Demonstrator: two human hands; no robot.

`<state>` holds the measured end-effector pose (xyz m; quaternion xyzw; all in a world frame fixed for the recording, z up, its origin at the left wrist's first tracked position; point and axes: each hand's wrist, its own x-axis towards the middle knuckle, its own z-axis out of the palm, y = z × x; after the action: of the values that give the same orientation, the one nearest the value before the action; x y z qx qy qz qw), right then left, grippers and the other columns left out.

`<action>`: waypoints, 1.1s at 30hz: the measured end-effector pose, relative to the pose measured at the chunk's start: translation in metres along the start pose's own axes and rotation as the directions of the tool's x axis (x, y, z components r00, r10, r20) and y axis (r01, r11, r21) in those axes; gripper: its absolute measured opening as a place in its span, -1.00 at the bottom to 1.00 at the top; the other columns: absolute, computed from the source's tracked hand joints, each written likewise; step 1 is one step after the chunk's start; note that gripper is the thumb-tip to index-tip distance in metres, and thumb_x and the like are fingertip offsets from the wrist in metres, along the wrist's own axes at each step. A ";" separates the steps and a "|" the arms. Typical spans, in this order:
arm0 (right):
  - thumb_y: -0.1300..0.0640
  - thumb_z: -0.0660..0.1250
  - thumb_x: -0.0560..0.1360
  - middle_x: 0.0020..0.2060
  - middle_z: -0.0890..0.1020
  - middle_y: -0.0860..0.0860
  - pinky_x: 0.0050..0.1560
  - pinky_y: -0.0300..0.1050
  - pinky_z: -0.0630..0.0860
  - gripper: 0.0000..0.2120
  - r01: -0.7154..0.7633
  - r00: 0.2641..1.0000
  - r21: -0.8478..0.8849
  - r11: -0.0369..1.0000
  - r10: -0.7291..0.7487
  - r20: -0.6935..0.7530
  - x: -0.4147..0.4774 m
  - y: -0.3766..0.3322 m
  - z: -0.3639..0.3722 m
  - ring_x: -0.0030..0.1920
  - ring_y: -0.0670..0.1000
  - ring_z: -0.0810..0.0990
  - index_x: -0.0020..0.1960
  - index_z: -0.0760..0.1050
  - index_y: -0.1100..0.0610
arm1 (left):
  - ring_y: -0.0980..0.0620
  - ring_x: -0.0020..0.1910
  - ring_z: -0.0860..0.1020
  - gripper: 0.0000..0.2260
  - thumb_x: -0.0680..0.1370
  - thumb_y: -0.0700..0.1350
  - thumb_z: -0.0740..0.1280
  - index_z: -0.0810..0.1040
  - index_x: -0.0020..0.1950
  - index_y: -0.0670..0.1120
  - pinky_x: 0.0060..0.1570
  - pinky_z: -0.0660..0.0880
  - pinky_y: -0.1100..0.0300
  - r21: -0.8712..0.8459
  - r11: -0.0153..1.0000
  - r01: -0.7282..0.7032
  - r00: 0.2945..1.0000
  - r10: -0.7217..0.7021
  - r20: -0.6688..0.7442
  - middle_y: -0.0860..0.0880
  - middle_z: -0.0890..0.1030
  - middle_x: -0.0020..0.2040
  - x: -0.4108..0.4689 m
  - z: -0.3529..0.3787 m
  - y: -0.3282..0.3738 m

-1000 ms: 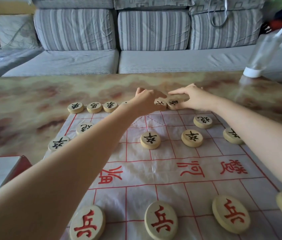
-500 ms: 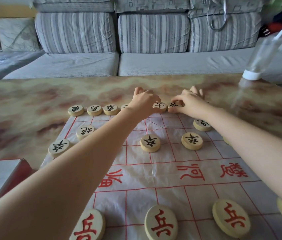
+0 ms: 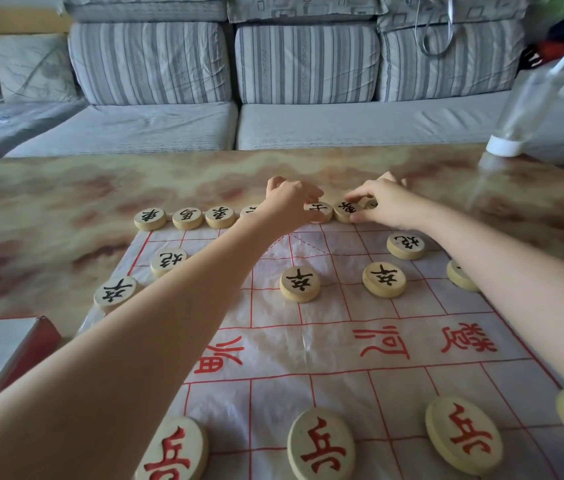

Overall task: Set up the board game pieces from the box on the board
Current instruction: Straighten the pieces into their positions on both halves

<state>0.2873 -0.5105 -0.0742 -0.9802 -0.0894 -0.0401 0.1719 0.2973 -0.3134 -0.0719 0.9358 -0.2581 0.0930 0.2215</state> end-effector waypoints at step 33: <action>0.07 0.38 0.45 0.34 0.41 0.12 0.41 0.05 0.22 -0.60 -0.122 0.989 0.121 0.985 0.131 -0.065 -0.033 0.045 -0.047 0.38 0.10 0.31 0.25 0.44 -0.20 | 0.02 0.27 0.43 -0.62 0.50 0.03 0.32 0.45 0.30 -0.03 0.30 0.07 0.13 0.065 0.995 -0.081 0.995 0.084 -0.047 0.00 0.52 0.26 0.006 0.012 0.019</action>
<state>0.2615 -0.5738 -0.0483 -0.9701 -0.0228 -0.0594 0.2341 0.2930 -0.3365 -0.0735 0.9283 -0.2878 0.1332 0.1943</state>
